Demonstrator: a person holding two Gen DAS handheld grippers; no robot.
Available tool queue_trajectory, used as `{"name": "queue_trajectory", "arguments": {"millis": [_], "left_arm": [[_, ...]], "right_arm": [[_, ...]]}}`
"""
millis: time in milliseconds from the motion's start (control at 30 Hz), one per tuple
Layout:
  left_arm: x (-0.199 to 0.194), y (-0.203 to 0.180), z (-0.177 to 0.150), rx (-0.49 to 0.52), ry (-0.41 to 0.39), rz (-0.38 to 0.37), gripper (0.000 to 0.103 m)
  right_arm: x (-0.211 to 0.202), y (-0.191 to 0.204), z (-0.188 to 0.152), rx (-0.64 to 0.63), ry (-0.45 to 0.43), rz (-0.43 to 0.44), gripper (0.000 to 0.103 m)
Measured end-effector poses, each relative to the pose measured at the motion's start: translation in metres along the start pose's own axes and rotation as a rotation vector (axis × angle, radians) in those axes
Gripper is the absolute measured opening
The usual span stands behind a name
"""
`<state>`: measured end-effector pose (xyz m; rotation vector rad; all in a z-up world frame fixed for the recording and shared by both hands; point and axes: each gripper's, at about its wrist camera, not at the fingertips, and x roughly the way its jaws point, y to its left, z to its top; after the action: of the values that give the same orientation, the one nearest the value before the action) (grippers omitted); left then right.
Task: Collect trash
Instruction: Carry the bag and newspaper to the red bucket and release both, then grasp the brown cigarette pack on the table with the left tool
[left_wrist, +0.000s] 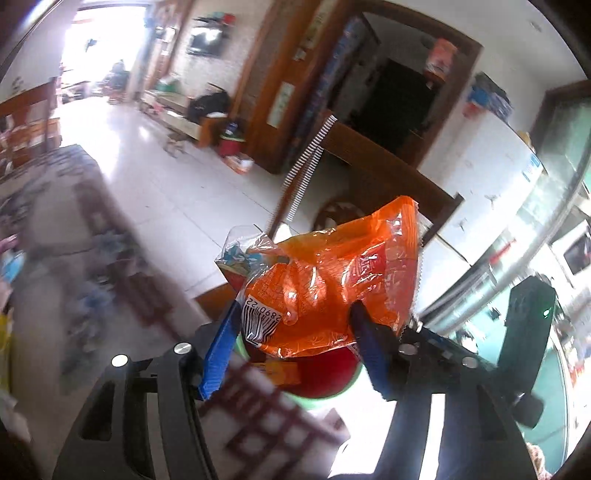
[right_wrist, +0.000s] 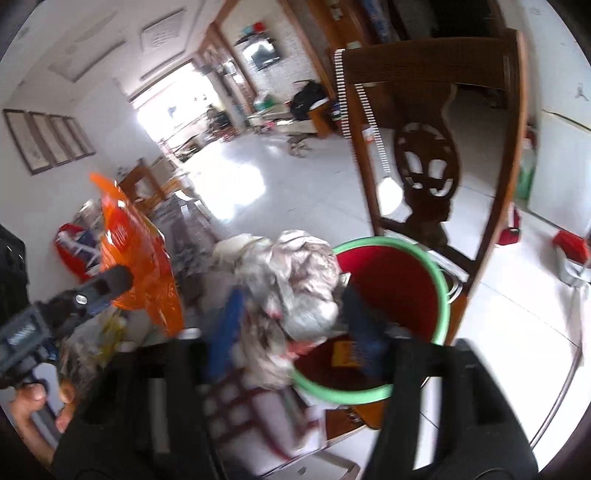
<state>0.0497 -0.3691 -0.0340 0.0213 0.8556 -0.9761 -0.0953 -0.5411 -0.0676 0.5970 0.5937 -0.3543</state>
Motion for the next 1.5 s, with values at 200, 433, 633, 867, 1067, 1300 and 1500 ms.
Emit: {"name": "queue_trajectory", "arguments": {"millis": [200, 433, 633, 867, 1067, 1300, 1500], "left_arm": [[-0.006, -0.002, -0.002, -0.009, -0.024, 0.011, 0.079], [-0.061, 0.049, -0.050, -0.171, -0.087, 0.150, 0.081], [-0.123, 0.090, -0.092, -0.174, -0.108, 0.352, 0.085], [-0.183, 0.150, -0.135, -0.148, -0.036, 0.495, 0.092], [-0.182, 0.193, -0.150, 0.058, 0.219, 0.573, 0.095], [-0.150, 0.227, -0.138, 0.057, 0.361, 0.474, 0.095], [-0.131, 0.249, -0.136, 0.006, 0.416, 0.436, 0.091]], "right_arm": [[-0.001, -0.012, -0.002, 0.044, 0.001, -0.028, 0.082], [-0.010, 0.013, 0.010, 0.049, -0.012, 0.050, 0.083], [-0.028, 0.075, 0.019, 0.149, 0.005, 0.341, 0.087], [0.005, 0.194, -0.042, -0.073, 0.176, 0.620, 0.092], [0.049, 0.212, -0.077, -0.056, 0.422, 0.601, 0.092], [0.061, 0.214, -0.087, -0.039, 0.498, 0.634, 0.092], [0.068, 0.214, -0.088, -0.034, 0.520, 0.646, 0.092]]}}
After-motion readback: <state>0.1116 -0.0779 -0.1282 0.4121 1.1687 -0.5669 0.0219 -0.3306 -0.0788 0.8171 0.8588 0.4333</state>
